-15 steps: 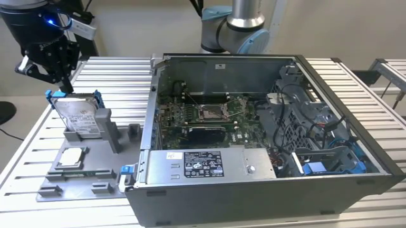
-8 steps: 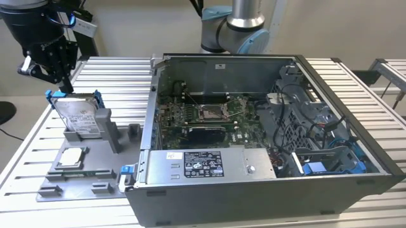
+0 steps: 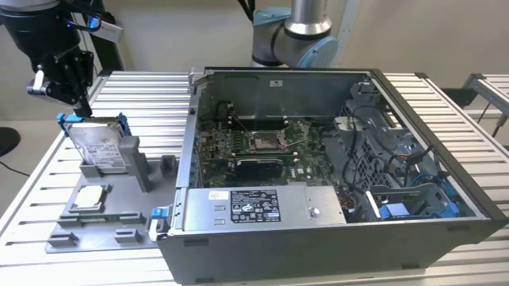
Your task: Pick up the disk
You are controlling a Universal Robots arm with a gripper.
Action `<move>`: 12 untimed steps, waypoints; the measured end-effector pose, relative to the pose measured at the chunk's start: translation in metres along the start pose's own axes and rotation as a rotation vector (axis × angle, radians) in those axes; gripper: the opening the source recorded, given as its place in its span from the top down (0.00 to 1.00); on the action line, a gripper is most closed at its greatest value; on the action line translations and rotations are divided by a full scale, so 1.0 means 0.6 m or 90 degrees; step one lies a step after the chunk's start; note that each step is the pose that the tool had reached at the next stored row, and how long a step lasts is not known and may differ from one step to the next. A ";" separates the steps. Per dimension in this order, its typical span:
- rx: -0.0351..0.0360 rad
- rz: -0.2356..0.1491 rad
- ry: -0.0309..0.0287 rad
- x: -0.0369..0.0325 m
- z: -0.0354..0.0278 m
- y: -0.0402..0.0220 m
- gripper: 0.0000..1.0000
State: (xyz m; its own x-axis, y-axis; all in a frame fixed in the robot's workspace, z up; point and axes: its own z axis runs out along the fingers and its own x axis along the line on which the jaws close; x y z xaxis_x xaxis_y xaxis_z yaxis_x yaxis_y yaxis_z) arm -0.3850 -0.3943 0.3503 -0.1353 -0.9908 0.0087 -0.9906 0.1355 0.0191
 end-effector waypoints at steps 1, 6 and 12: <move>0.0000 -0.007 0.0000 0.000 0.000 0.000 1.00; 0.0001 -0.023 -0.0001 0.000 0.000 0.000 1.00; 0.0001 -0.023 -0.0001 -0.002 0.000 0.013 1.00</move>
State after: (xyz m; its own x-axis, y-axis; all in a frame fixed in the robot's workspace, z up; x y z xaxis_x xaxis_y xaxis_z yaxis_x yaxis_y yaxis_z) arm -0.3924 -0.3920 0.3503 -0.0995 -0.9950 0.0079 -0.9948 0.0996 0.0193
